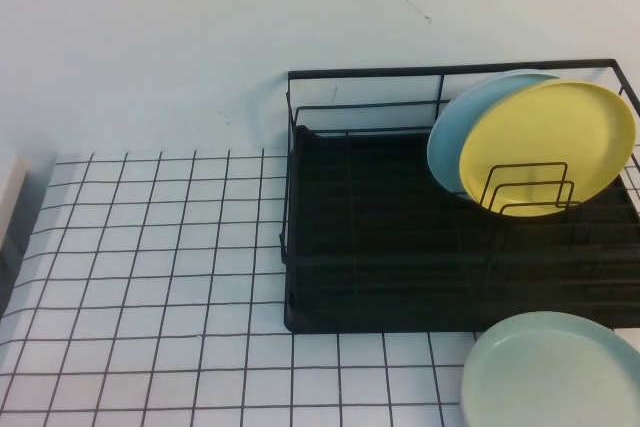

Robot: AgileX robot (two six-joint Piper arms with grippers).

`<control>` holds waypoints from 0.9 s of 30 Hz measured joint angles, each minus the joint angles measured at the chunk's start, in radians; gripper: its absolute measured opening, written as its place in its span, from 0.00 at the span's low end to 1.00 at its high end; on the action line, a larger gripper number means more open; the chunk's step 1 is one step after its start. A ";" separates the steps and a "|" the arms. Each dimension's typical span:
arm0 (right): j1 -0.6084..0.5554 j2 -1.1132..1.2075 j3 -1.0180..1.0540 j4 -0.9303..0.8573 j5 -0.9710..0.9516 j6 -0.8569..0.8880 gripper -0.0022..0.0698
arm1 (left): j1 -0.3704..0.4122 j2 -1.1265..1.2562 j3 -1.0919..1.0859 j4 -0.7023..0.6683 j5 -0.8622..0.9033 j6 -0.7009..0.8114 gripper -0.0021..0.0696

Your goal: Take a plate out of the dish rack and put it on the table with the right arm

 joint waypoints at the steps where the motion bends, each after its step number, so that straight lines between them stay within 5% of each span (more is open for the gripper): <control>1: 0.000 -0.021 -0.027 0.000 0.028 -0.004 0.32 | 0.000 0.000 0.000 0.000 0.000 0.000 0.02; 9: 0.000 -0.270 -0.192 -0.024 0.114 -0.027 0.05 | 0.000 0.000 0.000 0.000 0.000 0.000 0.02; 27: 0.000 -0.864 0.091 -0.164 0.022 0.039 0.03 | 0.000 0.000 0.000 0.000 0.000 0.000 0.02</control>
